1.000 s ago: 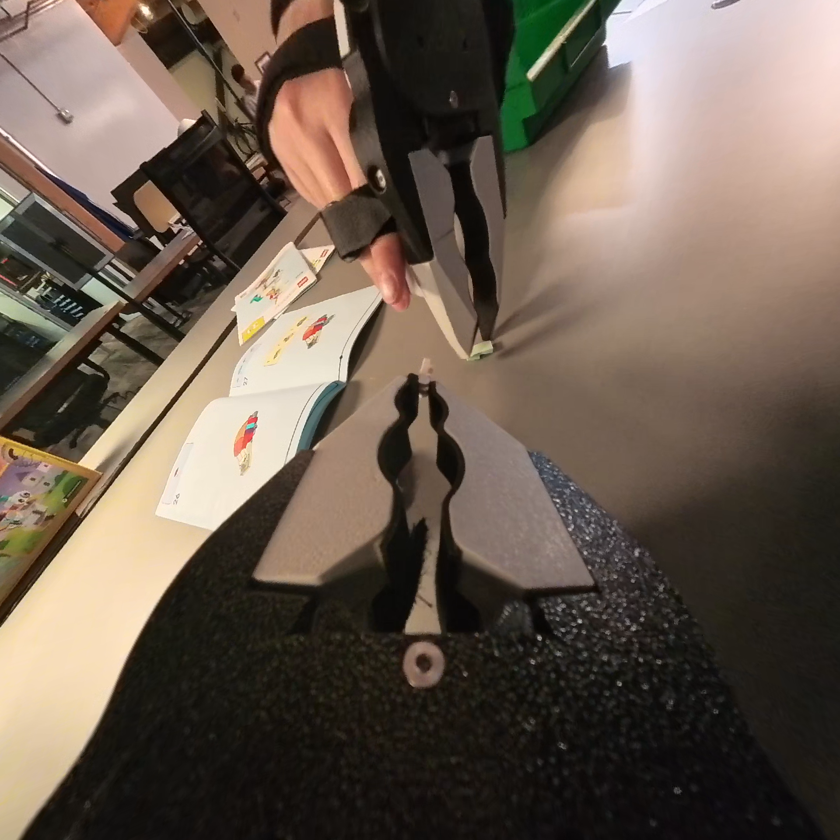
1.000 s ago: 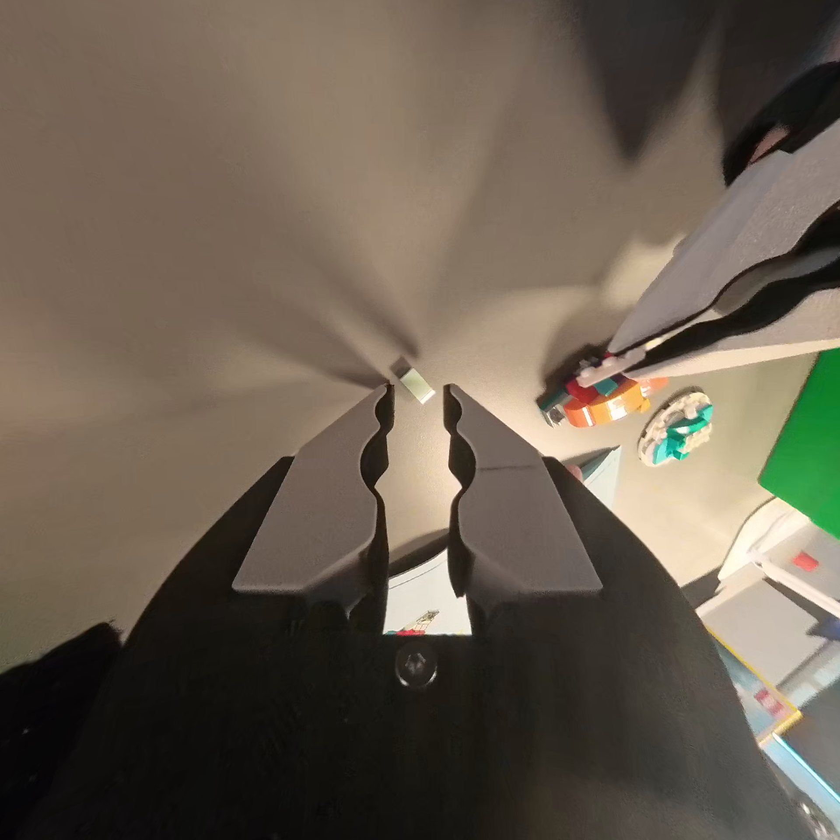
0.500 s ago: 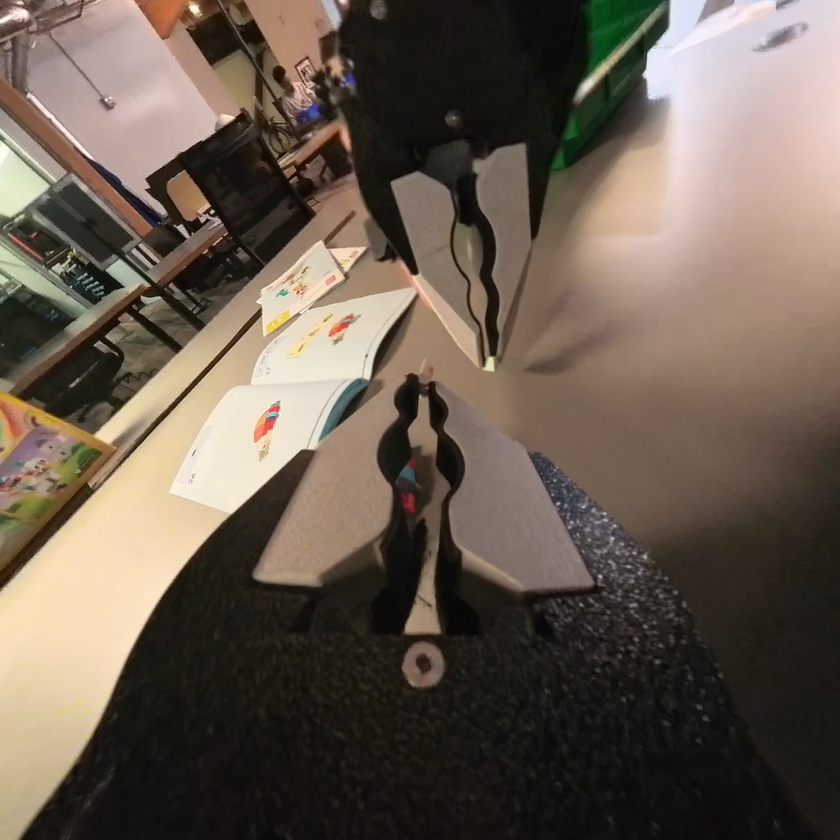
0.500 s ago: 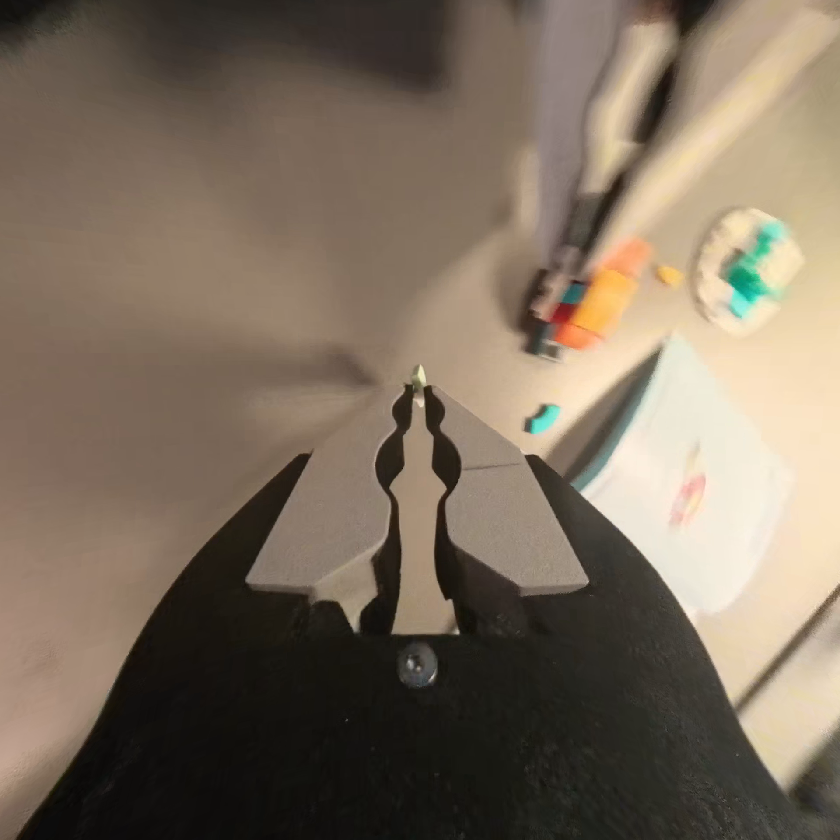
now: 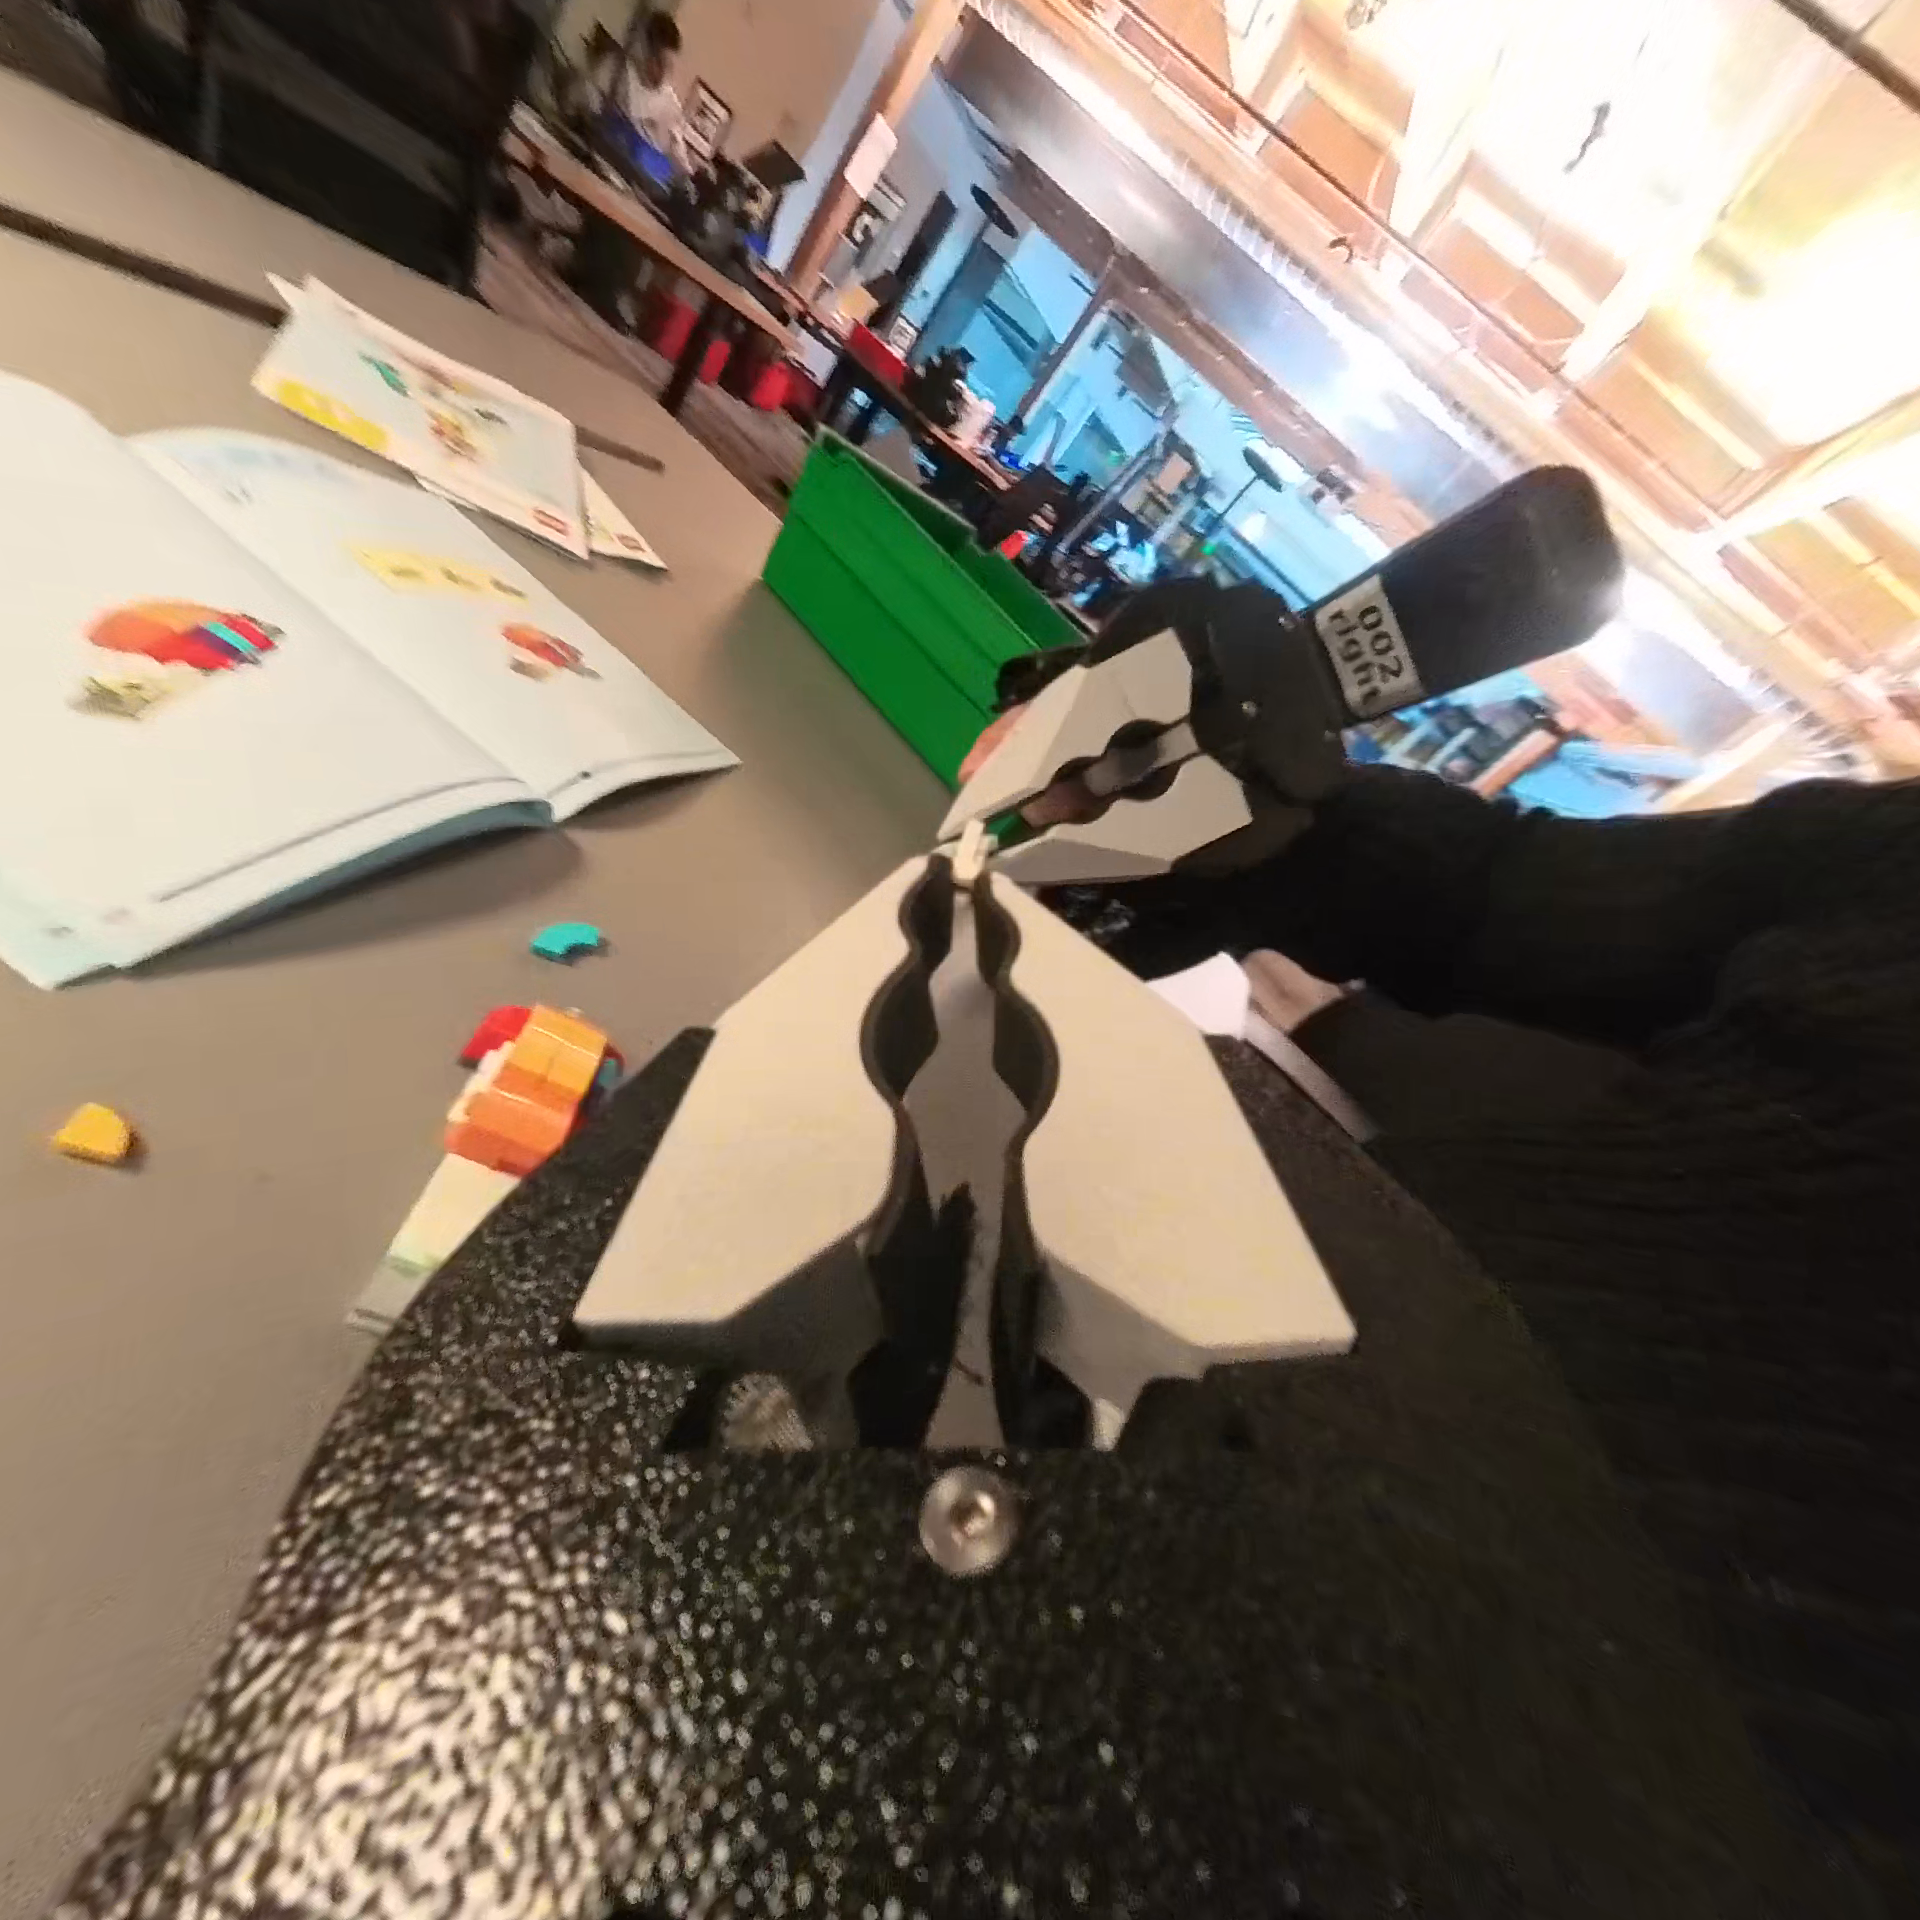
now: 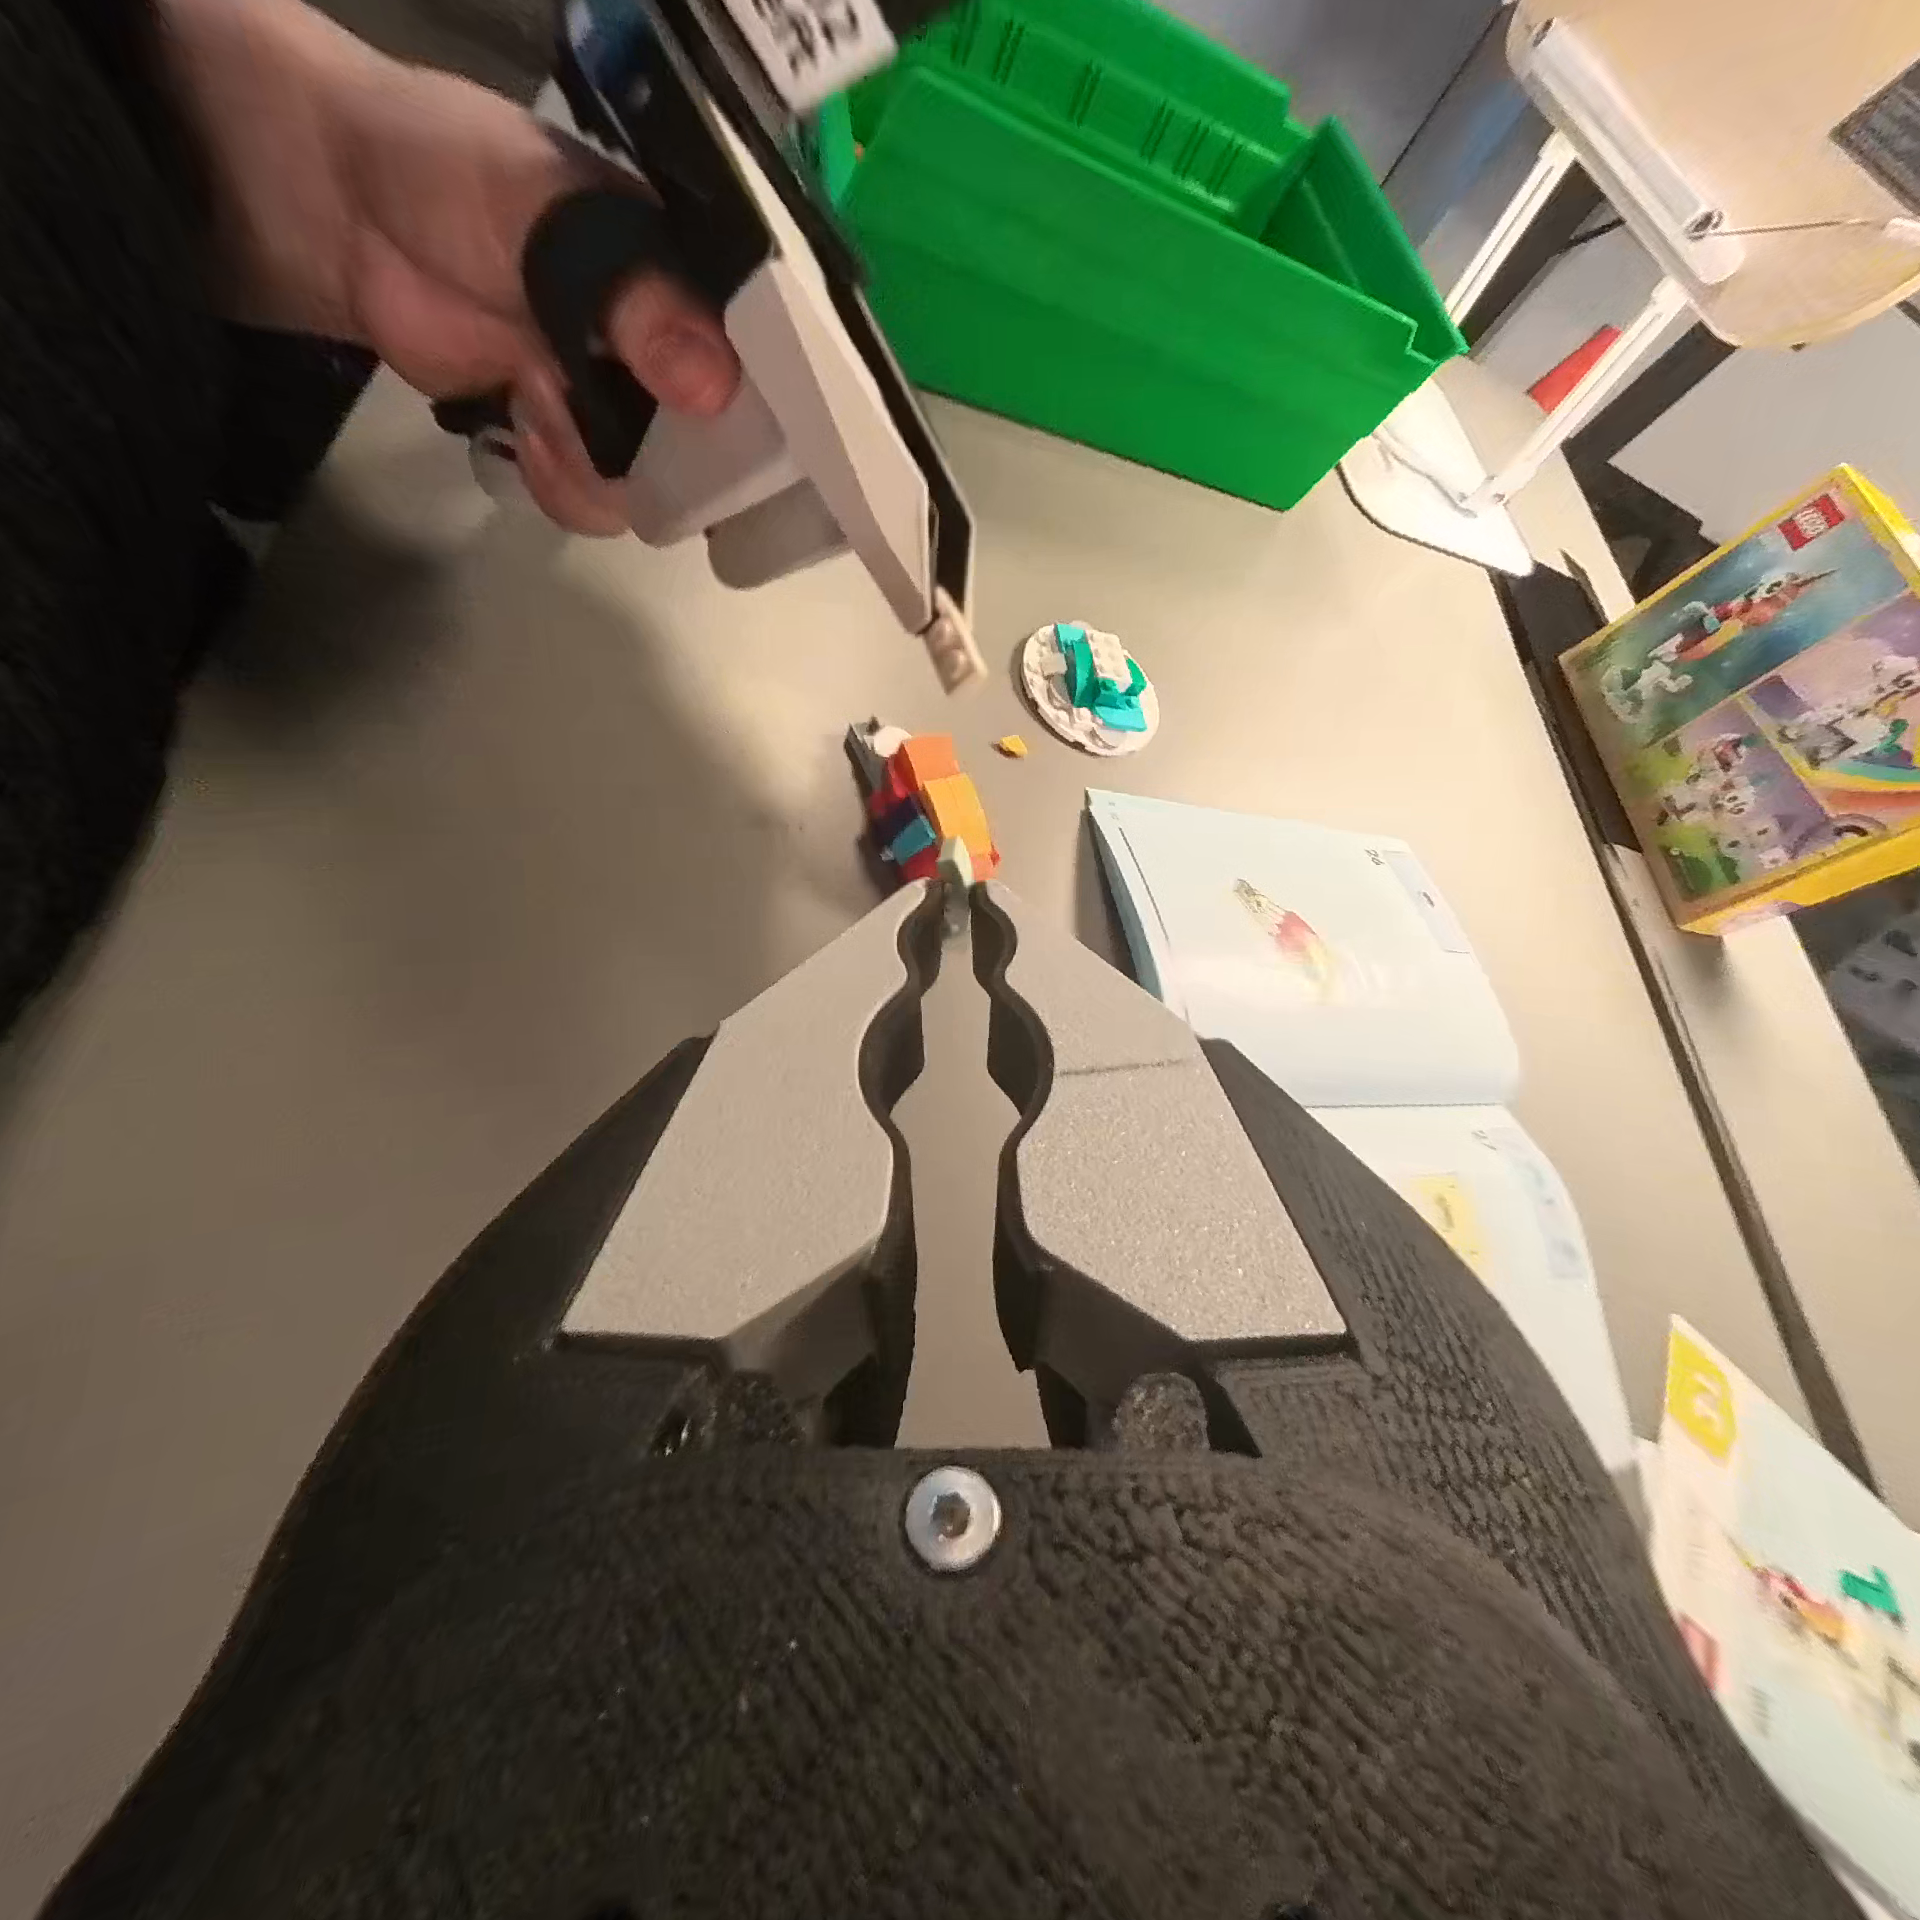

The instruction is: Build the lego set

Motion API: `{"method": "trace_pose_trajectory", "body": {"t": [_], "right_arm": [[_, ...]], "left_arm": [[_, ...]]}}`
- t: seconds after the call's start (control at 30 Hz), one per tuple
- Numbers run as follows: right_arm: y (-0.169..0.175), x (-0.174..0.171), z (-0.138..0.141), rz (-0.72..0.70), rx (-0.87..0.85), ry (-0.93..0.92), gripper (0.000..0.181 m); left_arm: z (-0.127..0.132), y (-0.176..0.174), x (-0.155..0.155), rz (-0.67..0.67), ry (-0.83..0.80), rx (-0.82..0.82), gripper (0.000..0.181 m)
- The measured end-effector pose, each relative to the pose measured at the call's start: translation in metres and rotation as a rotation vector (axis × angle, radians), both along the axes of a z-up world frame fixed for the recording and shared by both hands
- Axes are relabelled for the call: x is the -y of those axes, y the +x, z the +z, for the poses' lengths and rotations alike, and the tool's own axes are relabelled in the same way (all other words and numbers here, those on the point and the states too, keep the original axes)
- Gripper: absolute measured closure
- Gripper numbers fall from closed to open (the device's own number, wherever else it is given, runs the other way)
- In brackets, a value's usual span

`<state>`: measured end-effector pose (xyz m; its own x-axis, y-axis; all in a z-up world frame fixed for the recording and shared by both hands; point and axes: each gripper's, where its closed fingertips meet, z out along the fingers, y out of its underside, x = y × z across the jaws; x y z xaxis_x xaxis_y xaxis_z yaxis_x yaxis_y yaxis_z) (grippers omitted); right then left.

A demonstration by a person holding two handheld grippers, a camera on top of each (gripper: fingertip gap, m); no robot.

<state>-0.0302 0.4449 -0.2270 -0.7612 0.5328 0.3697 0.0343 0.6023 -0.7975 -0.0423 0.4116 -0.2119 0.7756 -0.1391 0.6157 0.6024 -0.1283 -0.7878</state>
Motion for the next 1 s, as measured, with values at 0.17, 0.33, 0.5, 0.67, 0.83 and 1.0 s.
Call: {"method": "trace_pose_trajectory", "body": {"t": [0.17,0.33,0.5,0.67,0.83,1.0], "right_arm": [[0.01,0.015,0.01,0.056,0.153,-0.215,0.178],[0.009,0.016,0.017,0.065,0.268,-0.384,0.178],[0.006,-0.009,-0.029,0.033,0.12,0.073,0.178],[0.004,-0.03,-0.066,0.088,-0.084,0.599,0.178],[-0.003,-0.018,-0.039,0.145,-0.457,0.685,0.178],[0.003,-0.003,-0.013,0.188,-0.715,0.702,0.178]], "left_arm": [[0.014,0.021,0.005,-0.119,0.144,-0.2,0.18],[0.008,0.023,0.006,-0.073,0.175,-0.53,0.18],[-0.011,0.024,0.01,-0.02,0.121,-1.01,0.179],[-0.018,0.013,0.001,0.023,-0.007,-0.875,0.18],[-0.007,0.017,-0.002,-0.104,-0.086,-0.199,0.18],[-0.006,0.018,0.009,-0.153,-0.086,0.24,0.18]]}}
